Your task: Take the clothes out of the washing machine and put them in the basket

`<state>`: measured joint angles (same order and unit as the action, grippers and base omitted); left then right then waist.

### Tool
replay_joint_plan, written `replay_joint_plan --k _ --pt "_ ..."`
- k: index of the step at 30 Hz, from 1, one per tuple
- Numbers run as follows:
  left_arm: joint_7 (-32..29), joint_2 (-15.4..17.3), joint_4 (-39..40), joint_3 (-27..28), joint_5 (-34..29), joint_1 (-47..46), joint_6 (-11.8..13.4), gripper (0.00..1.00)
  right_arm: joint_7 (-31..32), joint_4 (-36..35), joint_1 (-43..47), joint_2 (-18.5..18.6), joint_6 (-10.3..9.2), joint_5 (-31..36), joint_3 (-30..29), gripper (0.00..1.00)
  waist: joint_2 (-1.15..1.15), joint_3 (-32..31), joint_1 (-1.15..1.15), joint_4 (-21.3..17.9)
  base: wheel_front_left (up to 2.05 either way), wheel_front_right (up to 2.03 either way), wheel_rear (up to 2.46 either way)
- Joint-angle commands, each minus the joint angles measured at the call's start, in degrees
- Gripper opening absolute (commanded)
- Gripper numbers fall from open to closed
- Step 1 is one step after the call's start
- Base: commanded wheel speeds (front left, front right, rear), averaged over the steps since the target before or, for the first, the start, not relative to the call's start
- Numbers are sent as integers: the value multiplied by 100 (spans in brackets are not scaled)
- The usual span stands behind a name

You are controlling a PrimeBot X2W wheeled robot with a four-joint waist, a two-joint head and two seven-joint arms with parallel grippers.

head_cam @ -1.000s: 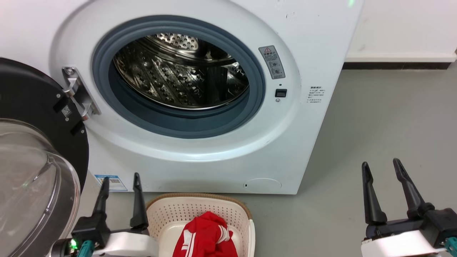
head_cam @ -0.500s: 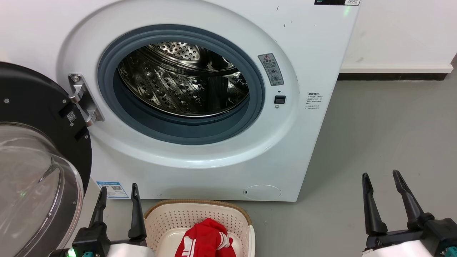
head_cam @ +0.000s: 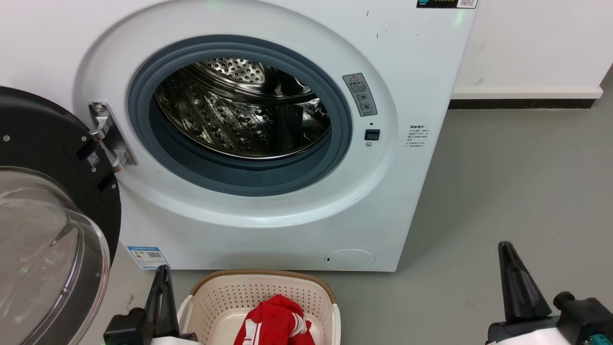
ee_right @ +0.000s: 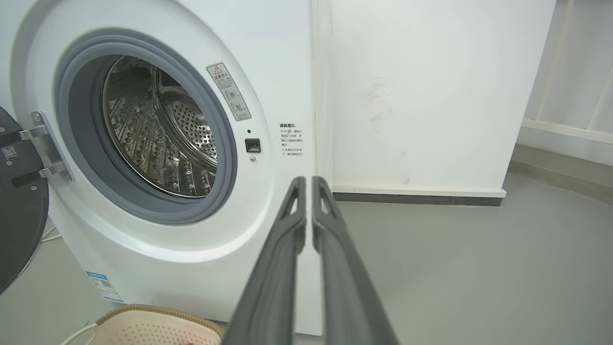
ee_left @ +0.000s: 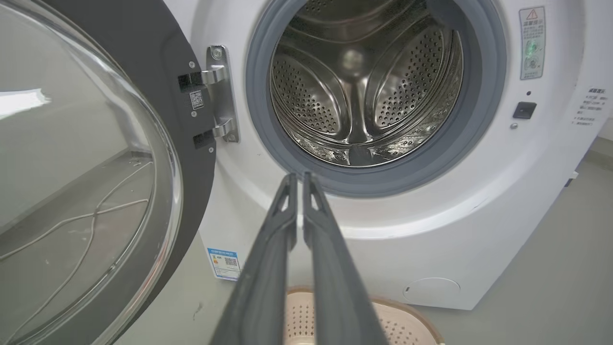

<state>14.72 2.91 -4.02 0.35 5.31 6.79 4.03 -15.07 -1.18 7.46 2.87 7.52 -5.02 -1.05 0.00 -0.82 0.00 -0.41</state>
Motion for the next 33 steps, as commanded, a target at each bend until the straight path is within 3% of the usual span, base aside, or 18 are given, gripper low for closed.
replay_joint_plan --k 1,33 --pt "-65 0 -8 30 213 -69 -29 0 26 -32 -12 7 0 -224 13 0 0 1 0 1 0 0 0" --pt "-837 -1 -367 251 3415 -550 -456 0 660 547 -547 177 -1 -3624 16 0 0 26 0 11 0 0 0"
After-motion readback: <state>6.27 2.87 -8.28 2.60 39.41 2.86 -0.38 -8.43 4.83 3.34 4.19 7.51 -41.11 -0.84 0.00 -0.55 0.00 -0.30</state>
